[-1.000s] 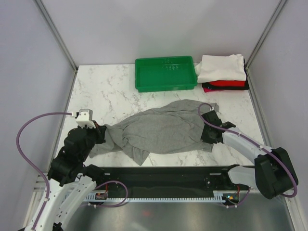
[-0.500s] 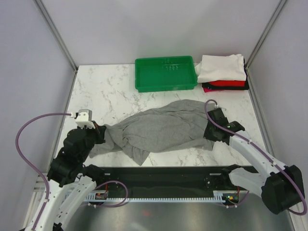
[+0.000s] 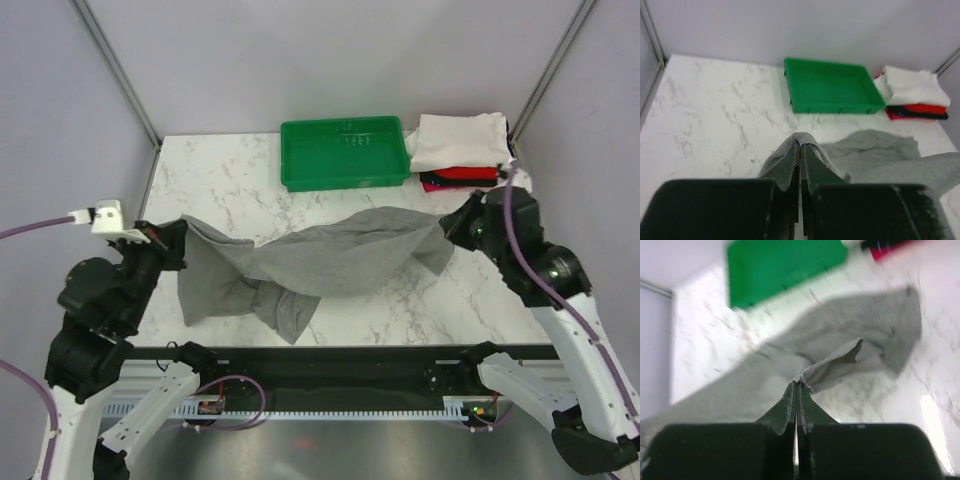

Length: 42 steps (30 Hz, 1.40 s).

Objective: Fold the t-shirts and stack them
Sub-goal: Flatten the tshirt out

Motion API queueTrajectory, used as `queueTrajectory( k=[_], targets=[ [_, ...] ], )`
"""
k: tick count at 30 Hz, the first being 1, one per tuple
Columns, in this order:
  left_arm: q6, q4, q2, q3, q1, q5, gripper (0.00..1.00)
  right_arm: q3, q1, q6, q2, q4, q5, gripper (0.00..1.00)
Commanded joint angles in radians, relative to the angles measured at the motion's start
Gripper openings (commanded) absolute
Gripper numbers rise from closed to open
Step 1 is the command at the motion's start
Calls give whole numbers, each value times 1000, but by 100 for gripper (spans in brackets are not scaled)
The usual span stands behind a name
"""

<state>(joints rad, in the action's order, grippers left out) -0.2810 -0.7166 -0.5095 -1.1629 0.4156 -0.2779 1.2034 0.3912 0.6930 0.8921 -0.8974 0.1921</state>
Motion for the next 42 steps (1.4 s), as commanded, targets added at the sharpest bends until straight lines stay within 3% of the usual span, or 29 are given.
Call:
queueTrajectory(
  k=[1, 5, 11, 18, 23, 27, 31, 38, 42],
  targets=[
    [98, 120, -55, -196, -5, -12, 2, 224, 5, -35, -53, 9, 53, 0],
    [144, 161, -177, -471, -5, 22, 2, 479, 5, -88, -67, 14, 107, 0],
    [221, 264, -265, -753, -5, 72, 2, 593, 5, -179, -180, 112, 194, 0],
    [250, 457, -264, -825, -4, 177, 2, 616, 5, -236, -340, 250, 239, 0],
    [253, 571, -300, -915, -5, 207, 2, 720, 6, -302, -317, 290, 279, 0],
    [264, 569, -398, -1021, -3, 201, 2, 852, 8, -374, -176, 276, 351, 0],
    [264, 459, -521, -1046, 15, 106, 2, 972, 11, -353, 40, 83, 466, 0],
    [314, 322, -802, -960, 6, -85, 2, 707, 8, -343, 344, 57, 655, 0],
    [280, 338, -938, -784, -96, -37, 2, 578, -52, -296, 522, 93, 649, 0]
  ],
)
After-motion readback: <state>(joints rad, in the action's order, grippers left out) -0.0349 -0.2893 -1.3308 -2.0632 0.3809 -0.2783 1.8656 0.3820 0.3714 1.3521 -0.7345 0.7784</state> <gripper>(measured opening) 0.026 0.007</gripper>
